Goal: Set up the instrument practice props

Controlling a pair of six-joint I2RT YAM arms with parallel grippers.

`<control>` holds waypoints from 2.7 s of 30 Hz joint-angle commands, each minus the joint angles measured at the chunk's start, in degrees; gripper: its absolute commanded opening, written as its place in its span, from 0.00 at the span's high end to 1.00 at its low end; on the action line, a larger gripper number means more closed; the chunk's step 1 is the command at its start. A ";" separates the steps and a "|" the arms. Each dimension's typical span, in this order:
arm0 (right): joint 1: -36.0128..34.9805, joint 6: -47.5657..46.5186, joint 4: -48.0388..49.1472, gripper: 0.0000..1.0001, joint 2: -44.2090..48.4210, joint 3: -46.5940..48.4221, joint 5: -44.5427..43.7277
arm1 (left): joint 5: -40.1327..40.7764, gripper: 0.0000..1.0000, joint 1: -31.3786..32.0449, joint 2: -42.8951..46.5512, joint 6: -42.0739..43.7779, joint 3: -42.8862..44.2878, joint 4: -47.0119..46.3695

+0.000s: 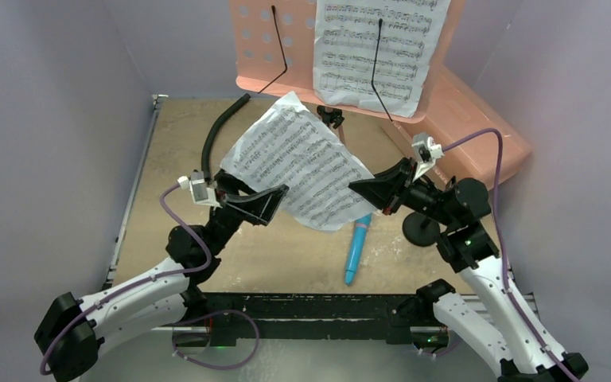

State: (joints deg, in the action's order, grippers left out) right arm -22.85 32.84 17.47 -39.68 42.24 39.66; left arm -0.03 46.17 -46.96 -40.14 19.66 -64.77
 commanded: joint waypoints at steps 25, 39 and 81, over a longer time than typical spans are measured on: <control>0.00 -47.04 -49.92 1.00 -3.39 18.64 -7.14 | 4.01 0.06 -0.11 -9.81 79.44 45.96 101.47; -0.05 -54.31 -52.13 1.00 -7.97 19.97 -8.54 | -13.46 0.14 0.00 -13.01 100.96 55.73 99.66; -0.09 -55.98 -48.79 0.82 -9.24 23.17 -8.57 | -18.13 1.00 14.77 -40.69 98.68 70.01 104.68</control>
State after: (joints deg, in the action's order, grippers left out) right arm -22.87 -24.29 -35.42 -49.78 62.52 32.21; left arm -18.65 60.51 -87.37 59.57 87.66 38.46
